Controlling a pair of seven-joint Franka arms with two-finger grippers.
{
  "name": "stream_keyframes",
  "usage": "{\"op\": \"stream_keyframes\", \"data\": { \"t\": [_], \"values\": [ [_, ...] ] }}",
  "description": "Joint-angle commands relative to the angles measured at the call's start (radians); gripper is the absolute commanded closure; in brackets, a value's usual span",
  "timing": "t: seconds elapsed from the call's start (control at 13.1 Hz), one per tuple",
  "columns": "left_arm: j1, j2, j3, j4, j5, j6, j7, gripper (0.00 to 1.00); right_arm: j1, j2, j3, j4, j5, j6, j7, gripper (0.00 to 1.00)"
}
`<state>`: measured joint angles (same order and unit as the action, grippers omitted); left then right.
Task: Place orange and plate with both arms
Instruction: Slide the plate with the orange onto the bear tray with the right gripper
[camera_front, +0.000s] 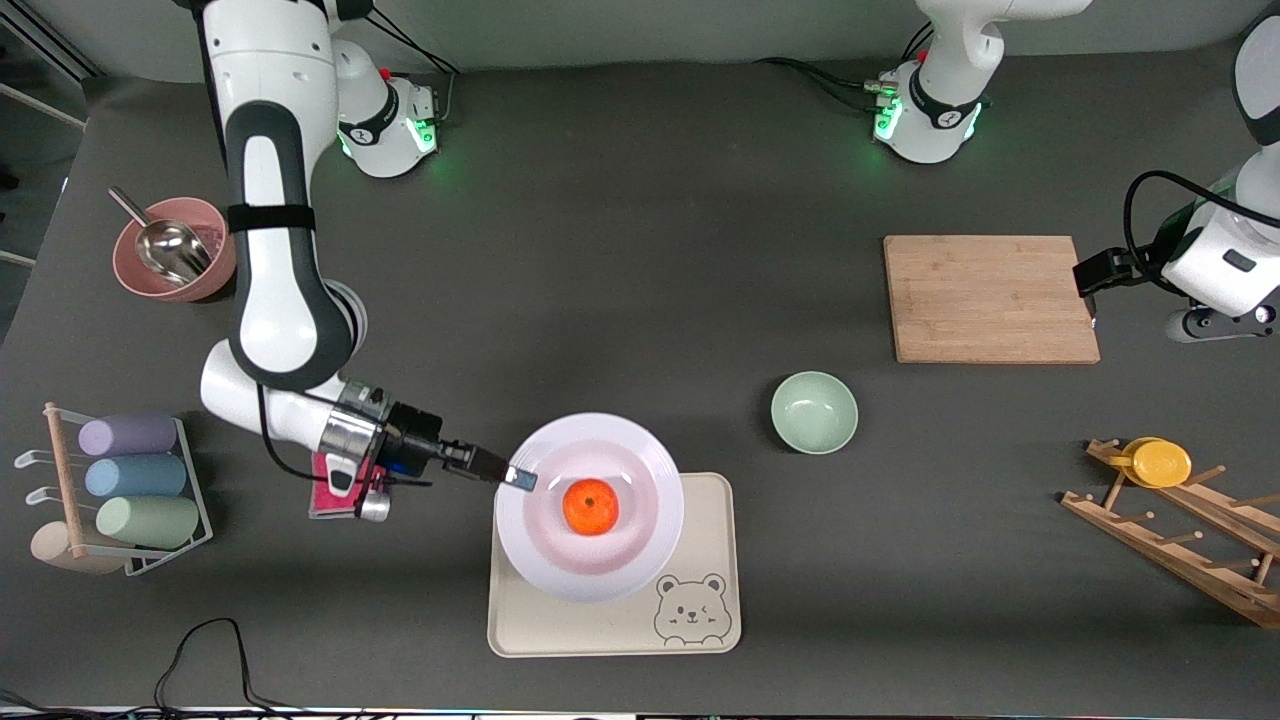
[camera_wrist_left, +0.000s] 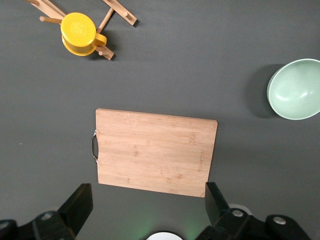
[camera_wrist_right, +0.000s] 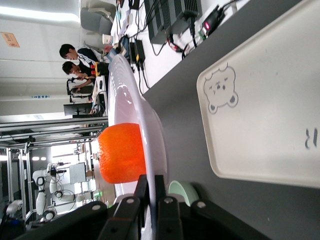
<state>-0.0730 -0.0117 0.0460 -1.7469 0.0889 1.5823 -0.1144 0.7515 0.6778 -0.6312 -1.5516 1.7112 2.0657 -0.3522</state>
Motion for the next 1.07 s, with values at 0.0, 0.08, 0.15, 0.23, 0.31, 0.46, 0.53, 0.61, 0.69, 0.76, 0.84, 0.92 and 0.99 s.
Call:
{"op": "stream_keyframes", "data": {
  "t": [0.0, 0.08, 0.15, 0.23, 0.31, 0.46, 0.53, 0.61, 0.69, 0.76, 0.84, 0.92, 0.99],
  "values": [
    [-0.014, -0.004, 0.011, -0.005, 0.012, -0.001, 0.010, 0.00, -0.078, 0.170, 0.007, 0.227, -0.009, -0.010, 0.097, 1.00],
    [-0.013, -0.004, 0.011, -0.003, 0.012, -0.002, 0.010, 0.00, -0.105, 0.218, 0.010, 0.289, -0.007, -0.010, 0.105, 1.00],
    [-0.013, -0.004, 0.011, -0.003, 0.012, -0.002, 0.010, 0.00, -0.138, 0.265, 0.013, 0.345, -0.004, -0.010, 0.108, 1.00],
    [-0.013, -0.002, 0.011, -0.003, 0.012, -0.002, 0.010, 0.00, -0.164, 0.308, 0.030, 0.396, -0.002, -0.004, 0.107, 1.00],
    [-0.014, -0.004, 0.011, -0.005, 0.012, -0.004, 0.010, 0.00, -0.199, 0.342, 0.063, 0.439, -0.004, -0.003, 0.099, 1.00],
    [-0.014, -0.002, 0.011, -0.005, 0.012, -0.004, 0.010, 0.00, -0.234, 0.397, 0.114, 0.476, -0.005, 0.011, 0.075, 1.00],
    [-0.014, -0.002, 0.011, -0.005, 0.012, -0.004, 0.010, 0.00, -0.235, 0.408, 0.117, 0.478, -0.010, 0.028, 0.070, 1.00],
    [-0.014, -0.002, 0.011, -0.005, 0.012, -0.004, 0.010, 0.00, -0.233, 0.427, 0.125, 0.478, -0.008, 0.037, 0.059, 1.00],
    [-0.014, -0.002, 0.011, -0.005, 0.012, -0.004, 0.010, 0.00, -0.231, 0.439, 0.139, 0.475, -0.008, 0.054, 0.030, 1.00],
    [-0.014, -0.002, 0.011, -0.005, 0.012, -0.004, 0.010, 0.00, -0.233, 0.445, 0.162, 0.469, -0.008, 0.068, 0.000, 1.00],
    [-0.013, -0.002, 0.011, -0.005, 0.012, -0.004, 0.010, 0.00, -0.233, 0.448, 0.166, 0.463, -0.012, 0.071, -0.008, 1.00],
    [-0.014, -0.002, 0.011, -0.005, 0.012, -0.005, 0.010, 0.00, -0.231, 0.457, 0.166, 0.462, -0.013, 0.073, -0.014, 1.00],
    [-0.014, -0.002, 0.011, -0.005, 0.012, -0.005, 0.010, 0.00, -0.231, 0.465, 0.166, 0.462, -0.012, 0.080, -0.028, 1.00]
  ]
}}
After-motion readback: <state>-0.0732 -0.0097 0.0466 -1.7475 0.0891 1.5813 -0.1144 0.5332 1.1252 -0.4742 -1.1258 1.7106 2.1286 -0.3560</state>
